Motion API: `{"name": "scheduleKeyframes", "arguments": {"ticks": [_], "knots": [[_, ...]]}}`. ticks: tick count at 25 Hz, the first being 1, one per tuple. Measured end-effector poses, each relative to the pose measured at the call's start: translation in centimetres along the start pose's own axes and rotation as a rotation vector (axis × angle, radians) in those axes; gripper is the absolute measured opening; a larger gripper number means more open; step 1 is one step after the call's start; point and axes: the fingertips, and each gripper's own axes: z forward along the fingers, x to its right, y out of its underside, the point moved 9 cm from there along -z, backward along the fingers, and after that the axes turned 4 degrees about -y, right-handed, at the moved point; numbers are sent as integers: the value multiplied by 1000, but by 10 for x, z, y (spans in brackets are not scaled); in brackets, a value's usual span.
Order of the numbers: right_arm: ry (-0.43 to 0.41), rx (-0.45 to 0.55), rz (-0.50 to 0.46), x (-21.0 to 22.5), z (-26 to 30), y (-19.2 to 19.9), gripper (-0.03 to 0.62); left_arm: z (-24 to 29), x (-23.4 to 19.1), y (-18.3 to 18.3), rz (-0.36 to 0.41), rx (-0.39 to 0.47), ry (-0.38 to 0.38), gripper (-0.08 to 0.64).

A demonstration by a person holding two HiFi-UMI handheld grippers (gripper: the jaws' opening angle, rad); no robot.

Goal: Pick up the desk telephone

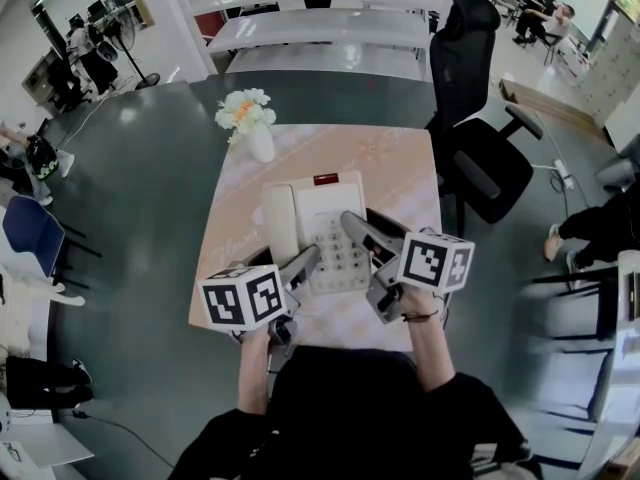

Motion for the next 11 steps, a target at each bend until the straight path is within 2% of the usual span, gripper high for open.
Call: {"name": "scheduleKeyframes", "arguments": {"ticks": [7, 11], "knots": [[-23, 3, -1, -1, 2, 0, 206, -1, -1, 0, -4, -2, 1, 324], [9, -3, 4, 1, 2, 1, 204, 0, -3, -1, -5, -4, 1, 324]]}}
